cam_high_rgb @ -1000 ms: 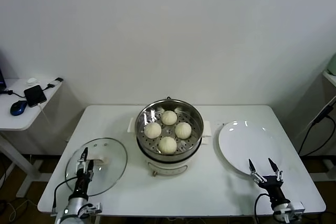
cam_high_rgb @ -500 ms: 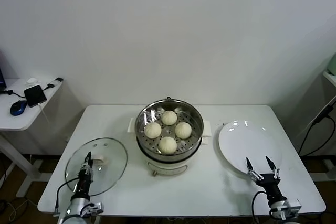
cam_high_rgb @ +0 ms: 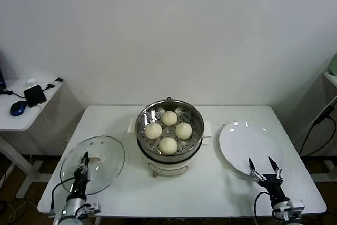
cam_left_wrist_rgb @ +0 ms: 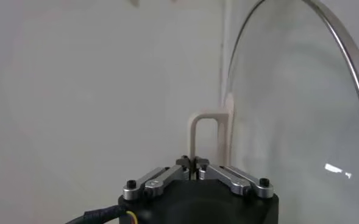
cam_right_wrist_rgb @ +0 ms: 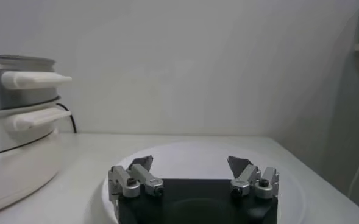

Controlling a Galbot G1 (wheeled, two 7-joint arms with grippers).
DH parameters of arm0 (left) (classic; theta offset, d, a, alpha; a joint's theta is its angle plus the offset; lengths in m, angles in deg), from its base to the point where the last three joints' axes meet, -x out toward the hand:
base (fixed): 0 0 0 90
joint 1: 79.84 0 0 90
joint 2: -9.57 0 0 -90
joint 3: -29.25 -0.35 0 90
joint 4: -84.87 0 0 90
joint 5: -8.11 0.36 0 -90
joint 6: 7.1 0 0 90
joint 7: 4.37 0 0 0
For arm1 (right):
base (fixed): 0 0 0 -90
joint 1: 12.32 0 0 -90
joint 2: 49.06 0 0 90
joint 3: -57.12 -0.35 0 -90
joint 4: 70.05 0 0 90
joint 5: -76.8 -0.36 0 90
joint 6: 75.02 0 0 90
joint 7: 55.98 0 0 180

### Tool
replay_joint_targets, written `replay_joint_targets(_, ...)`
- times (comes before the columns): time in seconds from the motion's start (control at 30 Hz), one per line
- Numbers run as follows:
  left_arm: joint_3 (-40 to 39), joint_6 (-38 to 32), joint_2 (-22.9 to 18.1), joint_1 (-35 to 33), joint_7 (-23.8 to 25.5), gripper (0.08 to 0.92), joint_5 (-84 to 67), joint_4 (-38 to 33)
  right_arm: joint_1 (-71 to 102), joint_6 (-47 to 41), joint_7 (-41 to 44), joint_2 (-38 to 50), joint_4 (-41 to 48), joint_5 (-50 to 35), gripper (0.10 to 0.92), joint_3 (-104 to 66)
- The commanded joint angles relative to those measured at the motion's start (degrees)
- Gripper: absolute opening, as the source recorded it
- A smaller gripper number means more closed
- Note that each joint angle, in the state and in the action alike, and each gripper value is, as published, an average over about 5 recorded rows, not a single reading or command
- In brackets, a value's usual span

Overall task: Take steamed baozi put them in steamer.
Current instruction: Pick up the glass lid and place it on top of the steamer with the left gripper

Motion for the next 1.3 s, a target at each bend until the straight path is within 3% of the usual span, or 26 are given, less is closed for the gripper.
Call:
replay_joint_targets(0.03,4.7,4.5,6.5,-5.9,8.5,0.132,-8.5,-20.6,0.3,-1.1,-0.2,-0.5,-1.5,0.9,0.823,-1.7)
replay_joint_targets(0.27,5.1,11.7,10.9,-3.9,21.5,0.132,-12.7,-32.6,0.7,-1.9,-0.3,-0.6,-2.3,2.7,0.823,-3.0)
replay_joint_targets(0.47,-7.6,22.1,9.8,2.8,27.7,0.132,-7.8,-38.1,1.1,-2.1,-0.7,-0.9,-2.8,4.2,0.823,-3.0)
replay_joint_targets(0.63,-21.6,28.2,4.4,9.9,31.6,0.132,2.7,-37.3,1.0,-1.7,-0.5,-1.1,-2.7,4.8,0.823,-2.6)
replay_joint_targets(0.8,-30.1,31.3,-3.3,15.0,34.6,0.132,11.4,-33.9,0.9,-1.0,-0.4,-1.0,-2.2,5.0,0.823,-1.8)
replay_joint_targets(1.3,-40.2,33.9,-16.8,21.5,36.4,0.132,21.8,-21.9,0.6,1.6,-0.5,0.7,0.4,2.9,0.823,-0.5)
